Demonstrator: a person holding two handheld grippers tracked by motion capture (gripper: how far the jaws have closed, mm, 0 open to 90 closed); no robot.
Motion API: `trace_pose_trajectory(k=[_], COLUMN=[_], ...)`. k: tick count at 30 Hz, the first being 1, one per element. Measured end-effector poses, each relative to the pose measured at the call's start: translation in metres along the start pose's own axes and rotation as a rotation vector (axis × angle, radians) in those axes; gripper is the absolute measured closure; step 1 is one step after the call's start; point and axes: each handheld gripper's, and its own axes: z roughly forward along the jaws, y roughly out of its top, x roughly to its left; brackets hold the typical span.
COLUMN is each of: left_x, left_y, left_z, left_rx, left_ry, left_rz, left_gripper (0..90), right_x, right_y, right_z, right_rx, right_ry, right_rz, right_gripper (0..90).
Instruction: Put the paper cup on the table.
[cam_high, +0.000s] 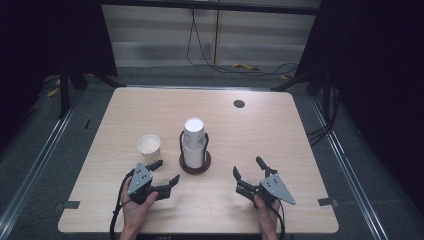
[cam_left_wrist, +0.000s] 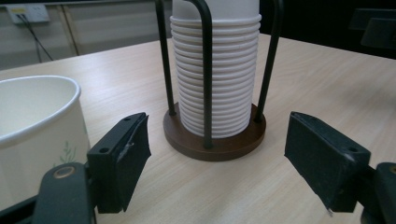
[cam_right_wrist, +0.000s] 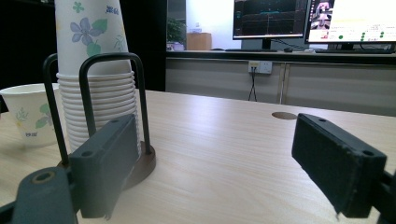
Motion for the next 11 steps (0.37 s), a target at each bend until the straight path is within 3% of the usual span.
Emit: trace_pose_trajectory(k=[1,8,11], left_x=[-0.002,-0.009,-0.008], left_y=[-0.001,-0.005,-0.007], left_z=[0.000,-0.007,-0.011], left_rx=[0.005,-0.079,-0.124], left_ry=[-0.002,0.027,0.033], left_rz=[-0.002,0.052,0.044], left_gripper=[21.6,19.5,19.5], right_x=[0.000,0.000,0.000], right_y=[0.000,0.000,0.000], right_z=[0.000,0.000,0.000], right_rx=[0.000,0.000,0.000], right_ry=[0.000,0.000,0.000], right_rz=[0.000,0.000,-0.001], right_gripper=[14.2,14.2,14.2])
